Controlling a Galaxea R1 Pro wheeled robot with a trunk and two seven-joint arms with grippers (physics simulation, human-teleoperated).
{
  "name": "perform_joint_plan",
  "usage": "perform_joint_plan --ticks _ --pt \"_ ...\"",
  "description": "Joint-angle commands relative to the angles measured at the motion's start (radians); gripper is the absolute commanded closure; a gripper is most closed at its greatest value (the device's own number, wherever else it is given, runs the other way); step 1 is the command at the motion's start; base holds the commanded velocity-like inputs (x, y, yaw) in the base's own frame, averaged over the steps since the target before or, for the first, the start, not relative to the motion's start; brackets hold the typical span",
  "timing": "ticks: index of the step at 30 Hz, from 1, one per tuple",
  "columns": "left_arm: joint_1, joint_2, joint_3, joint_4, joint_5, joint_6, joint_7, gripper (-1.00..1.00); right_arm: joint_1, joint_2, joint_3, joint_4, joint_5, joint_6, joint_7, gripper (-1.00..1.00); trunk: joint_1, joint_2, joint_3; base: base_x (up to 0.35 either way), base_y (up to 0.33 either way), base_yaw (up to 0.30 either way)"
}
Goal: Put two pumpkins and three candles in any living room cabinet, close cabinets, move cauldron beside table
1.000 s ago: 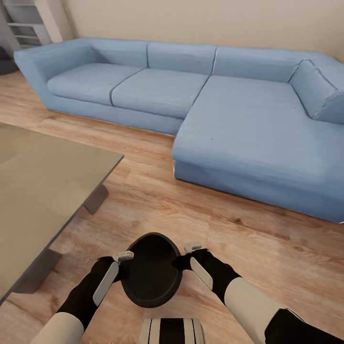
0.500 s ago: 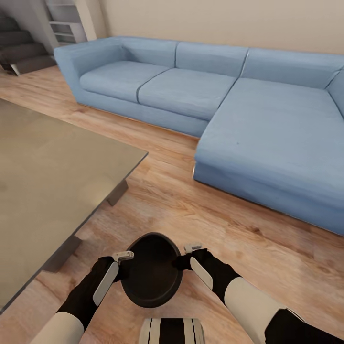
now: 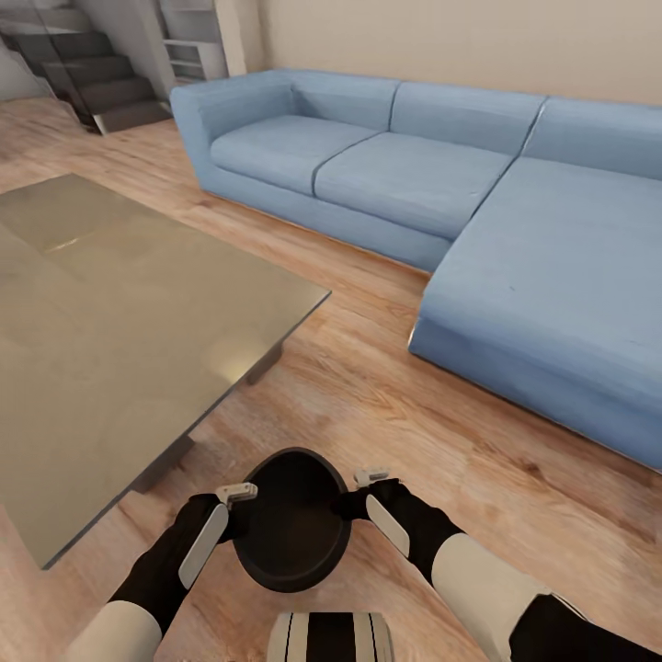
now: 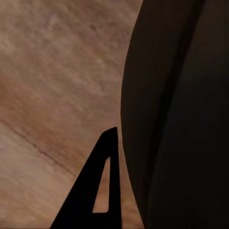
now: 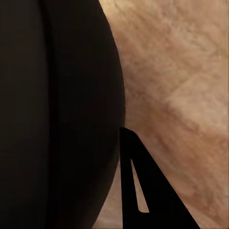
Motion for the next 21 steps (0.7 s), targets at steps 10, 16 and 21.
perform_joint_plan --ticks 10,16,21 --pt "0.000 0.000 0.008 0.066 -0.059 0.012 0.010 1.00 0.053 0.000 -0.029 0.011 0.005 -0.001 -0.042 1.00 0.001 0.000 0.000 0.000 0.000 0.238" --pt "-0.001 0.000 0.008 0.066 -0.059 0.012 0.010 1.00 0.052 -0.002 -0.029 0.013 0.004 -0.002 -0.035 1.00 0.001 0.000 0.000 0.000 0.000 0.011" --pt "0.000 0.000 0.008 0.072 -0.060 0.011 0.009 -1.00 0.052 -0.001 -0.031 0.012 0.004 -0.002 -0.033 -1.00 0.001 0.000 0.000 0.000 0.000 0.000"
